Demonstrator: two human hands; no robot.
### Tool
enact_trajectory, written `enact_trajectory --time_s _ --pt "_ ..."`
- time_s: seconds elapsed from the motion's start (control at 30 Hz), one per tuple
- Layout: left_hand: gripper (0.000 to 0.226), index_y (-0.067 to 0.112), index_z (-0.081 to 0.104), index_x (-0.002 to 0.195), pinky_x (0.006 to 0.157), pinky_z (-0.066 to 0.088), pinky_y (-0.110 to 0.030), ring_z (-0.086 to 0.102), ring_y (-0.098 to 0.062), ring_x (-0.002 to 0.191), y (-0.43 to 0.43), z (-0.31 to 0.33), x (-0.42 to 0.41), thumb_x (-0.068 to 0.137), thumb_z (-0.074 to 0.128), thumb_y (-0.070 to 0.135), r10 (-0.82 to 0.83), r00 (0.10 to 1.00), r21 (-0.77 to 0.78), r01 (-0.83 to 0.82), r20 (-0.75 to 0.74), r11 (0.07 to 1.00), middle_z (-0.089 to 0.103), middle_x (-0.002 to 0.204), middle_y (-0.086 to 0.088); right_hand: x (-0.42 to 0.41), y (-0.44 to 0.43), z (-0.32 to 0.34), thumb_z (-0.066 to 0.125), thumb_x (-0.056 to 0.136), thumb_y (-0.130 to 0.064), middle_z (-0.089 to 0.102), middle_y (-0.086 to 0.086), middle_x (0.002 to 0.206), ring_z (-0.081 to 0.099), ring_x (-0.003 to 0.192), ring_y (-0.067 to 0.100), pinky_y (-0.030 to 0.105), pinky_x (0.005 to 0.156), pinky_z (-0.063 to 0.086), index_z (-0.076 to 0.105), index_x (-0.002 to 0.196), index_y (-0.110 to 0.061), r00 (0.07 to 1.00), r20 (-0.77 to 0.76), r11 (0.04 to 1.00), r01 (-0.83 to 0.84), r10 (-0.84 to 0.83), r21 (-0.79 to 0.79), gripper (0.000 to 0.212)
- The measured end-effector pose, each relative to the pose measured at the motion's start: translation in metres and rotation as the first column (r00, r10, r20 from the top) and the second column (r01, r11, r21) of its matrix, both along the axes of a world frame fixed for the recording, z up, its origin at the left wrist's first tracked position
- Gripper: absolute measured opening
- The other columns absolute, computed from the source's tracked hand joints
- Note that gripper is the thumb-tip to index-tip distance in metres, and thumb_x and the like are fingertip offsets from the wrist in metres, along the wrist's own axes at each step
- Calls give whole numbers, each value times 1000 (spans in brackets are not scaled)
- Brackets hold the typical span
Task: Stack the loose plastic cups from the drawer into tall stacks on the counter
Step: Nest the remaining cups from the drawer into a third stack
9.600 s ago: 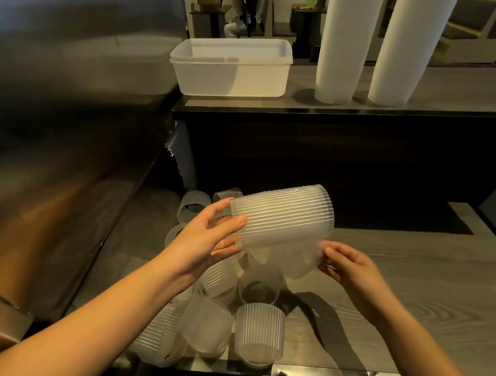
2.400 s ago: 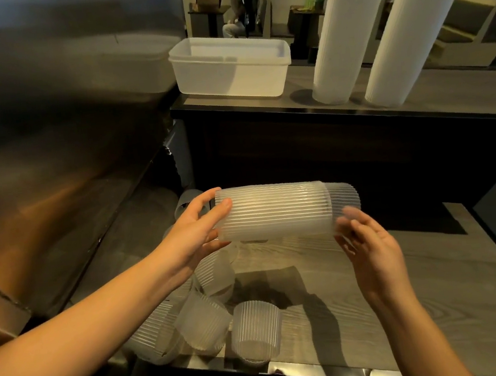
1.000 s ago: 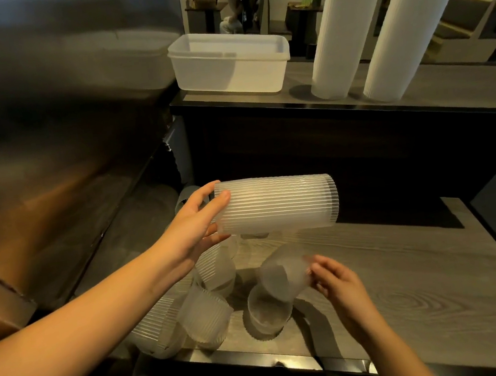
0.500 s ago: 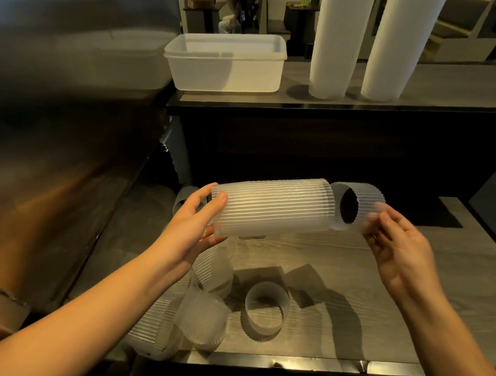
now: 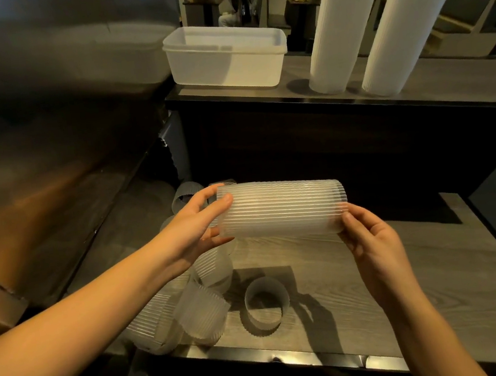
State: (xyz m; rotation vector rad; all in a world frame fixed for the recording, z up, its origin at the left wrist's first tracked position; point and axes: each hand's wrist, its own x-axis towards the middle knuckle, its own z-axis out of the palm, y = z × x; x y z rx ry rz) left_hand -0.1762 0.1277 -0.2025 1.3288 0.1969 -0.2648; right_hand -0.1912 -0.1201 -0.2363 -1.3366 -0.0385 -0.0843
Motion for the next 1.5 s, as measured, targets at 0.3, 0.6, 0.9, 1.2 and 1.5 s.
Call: enact_trajectory --time_s 0.3,0.6,0.9,1.2,1.5 --pt "40 22 48 128 76 57 -35 61 -21 95 2 -3 2 89 56 27 36 996 -5 -37 -77 999 51 122 -6 -2 1 -8 73 56 -60 70 -3 104 63 100 8 13 80 50 72 95 -28 999 8 996 -43 44 -78 50" --pt "40 21 47 129 76 57 -35 62 -21 95 2 -3 4 90 55 27 69 996 21 -68 -58 998 54 118 -5 -16 14 -60 45 92 -10 63 -3 90 60 84 0 11 74 49 60 88 -26 997 -43 925 36 -56 -379 22" --pt "41 21 46 130 74 57 -33 63 -18 90 3 -4 3 91 54 29 65 997 38 -64 -50 997 56 113 -2 -37 31 -104 46 85 -57 61 -18 105 50 104 -6 16 101 34 57 106 -36 855 59 377 -164 515 -911 32" --pt "40 21 46 130 74 57 -32 62 -19 90 3 -2 4 91 54 29 80 996 33 -79 -37 996 55 111 -1 -28 36 -127 47 72 -38 64 -23 70 57 73 -8 20 88 48 66 75 -38 873 131 200 39 470 -979 20" --pt "40 23 47 129 70 59 -30 62 -21 95 4 -1 4 90 55 30 79 996 19 -78 -38 997 53 119 -3 -8 0 -63 50 89 -4 65 -1 84 62 71 -4 8 67 48 62 93 -18 980 -103 952 134 -168 -274 19"
